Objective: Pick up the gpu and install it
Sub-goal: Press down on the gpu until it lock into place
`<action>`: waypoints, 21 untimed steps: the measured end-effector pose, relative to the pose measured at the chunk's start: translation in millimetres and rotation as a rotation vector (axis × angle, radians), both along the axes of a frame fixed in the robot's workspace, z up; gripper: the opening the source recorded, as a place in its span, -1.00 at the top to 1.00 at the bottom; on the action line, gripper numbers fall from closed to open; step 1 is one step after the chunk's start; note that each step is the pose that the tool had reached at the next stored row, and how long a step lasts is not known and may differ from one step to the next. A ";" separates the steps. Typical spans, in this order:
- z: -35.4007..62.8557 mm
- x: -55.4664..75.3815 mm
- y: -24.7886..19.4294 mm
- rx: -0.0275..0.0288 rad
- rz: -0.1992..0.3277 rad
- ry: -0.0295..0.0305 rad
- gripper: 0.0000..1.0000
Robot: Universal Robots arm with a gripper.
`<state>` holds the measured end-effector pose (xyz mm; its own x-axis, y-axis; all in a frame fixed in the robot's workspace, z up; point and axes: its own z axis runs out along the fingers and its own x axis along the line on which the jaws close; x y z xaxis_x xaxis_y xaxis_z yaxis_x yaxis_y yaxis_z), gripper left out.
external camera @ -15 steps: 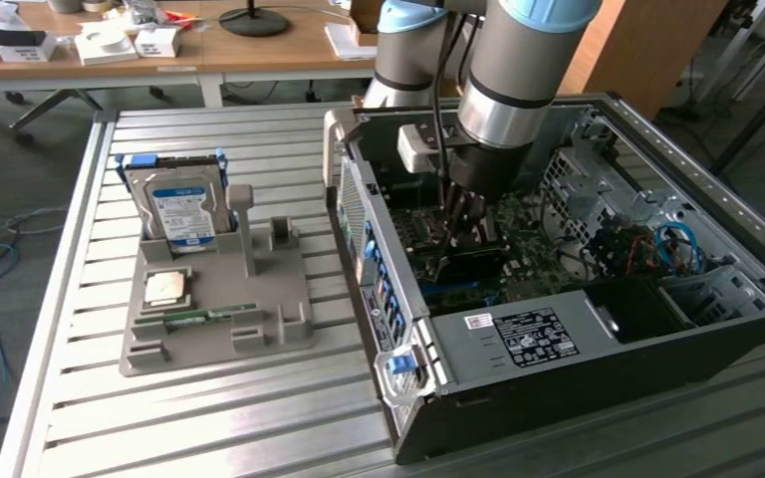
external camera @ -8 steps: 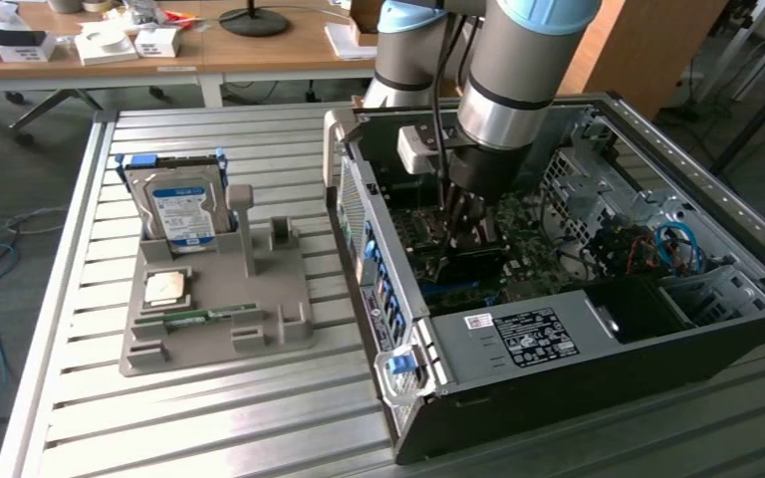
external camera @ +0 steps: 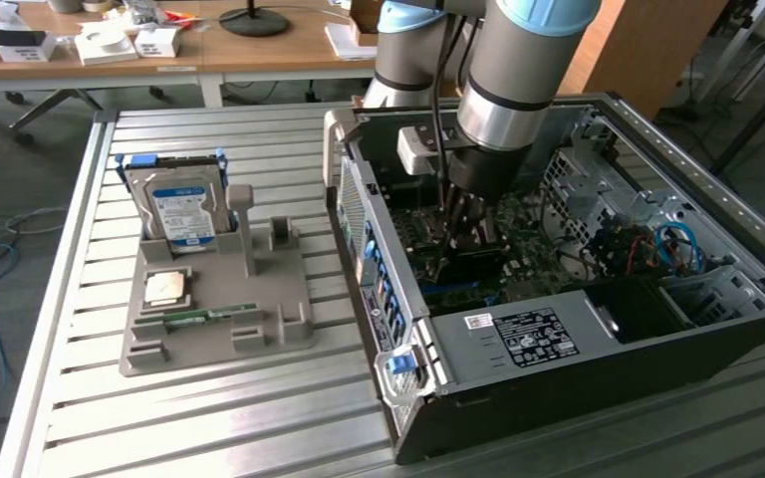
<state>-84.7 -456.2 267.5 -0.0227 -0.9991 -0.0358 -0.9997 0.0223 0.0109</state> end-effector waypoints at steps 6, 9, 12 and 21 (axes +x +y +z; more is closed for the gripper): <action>-0.2 -0.4 0.0 -0.0002 0.000 0.0001 0.79; -0.4 -1.4 0.0 0.0000 0.000 0.0001 0.79; -0.5 -2.0 0.0 -0.0001 0.000 0.0000 0.79; -0.9 -2.2 0.0 -0.0002 0.000 0.0001 0.79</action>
<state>-86.9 -456.2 266.6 -0.0227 -0.9991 -0.0357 -0.9997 0.0223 0.0110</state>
